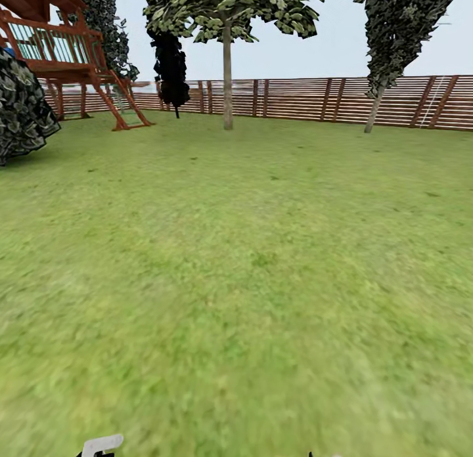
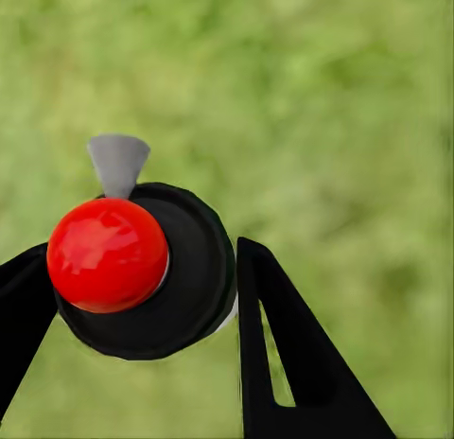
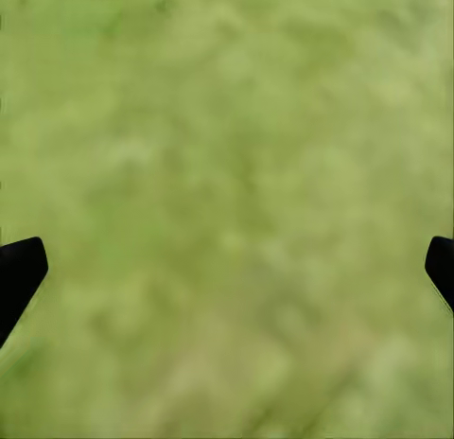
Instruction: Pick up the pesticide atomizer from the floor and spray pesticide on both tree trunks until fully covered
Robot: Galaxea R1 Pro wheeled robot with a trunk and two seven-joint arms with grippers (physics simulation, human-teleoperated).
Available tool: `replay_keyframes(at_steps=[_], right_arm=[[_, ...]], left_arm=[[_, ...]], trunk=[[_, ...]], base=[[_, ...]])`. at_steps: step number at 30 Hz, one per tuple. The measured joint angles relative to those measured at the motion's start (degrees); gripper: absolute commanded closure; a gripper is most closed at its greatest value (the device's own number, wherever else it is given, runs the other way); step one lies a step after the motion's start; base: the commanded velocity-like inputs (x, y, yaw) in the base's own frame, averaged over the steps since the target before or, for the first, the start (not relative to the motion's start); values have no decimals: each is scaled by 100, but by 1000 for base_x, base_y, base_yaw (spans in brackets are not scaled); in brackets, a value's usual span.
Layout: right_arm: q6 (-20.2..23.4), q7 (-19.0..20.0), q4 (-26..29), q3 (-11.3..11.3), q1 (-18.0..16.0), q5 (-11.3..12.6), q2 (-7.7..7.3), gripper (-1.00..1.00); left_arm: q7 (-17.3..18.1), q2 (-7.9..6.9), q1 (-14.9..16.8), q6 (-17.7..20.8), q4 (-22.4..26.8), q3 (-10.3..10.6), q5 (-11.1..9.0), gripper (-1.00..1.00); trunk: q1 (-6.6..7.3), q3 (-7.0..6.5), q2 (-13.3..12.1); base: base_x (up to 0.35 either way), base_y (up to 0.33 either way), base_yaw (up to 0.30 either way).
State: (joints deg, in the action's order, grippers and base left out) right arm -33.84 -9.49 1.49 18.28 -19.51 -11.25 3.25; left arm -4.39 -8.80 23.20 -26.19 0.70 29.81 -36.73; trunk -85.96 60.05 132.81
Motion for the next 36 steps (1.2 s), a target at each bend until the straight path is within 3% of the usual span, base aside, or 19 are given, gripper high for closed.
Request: replay_keyframes(at_steps=[36], right_arm=[[0,0,0,0,0,0,0,-100]], left_arm=[[-13,0,0,7,0,0,0,100]], trunk=[[0,0,0]], base=[[339,0,0]])
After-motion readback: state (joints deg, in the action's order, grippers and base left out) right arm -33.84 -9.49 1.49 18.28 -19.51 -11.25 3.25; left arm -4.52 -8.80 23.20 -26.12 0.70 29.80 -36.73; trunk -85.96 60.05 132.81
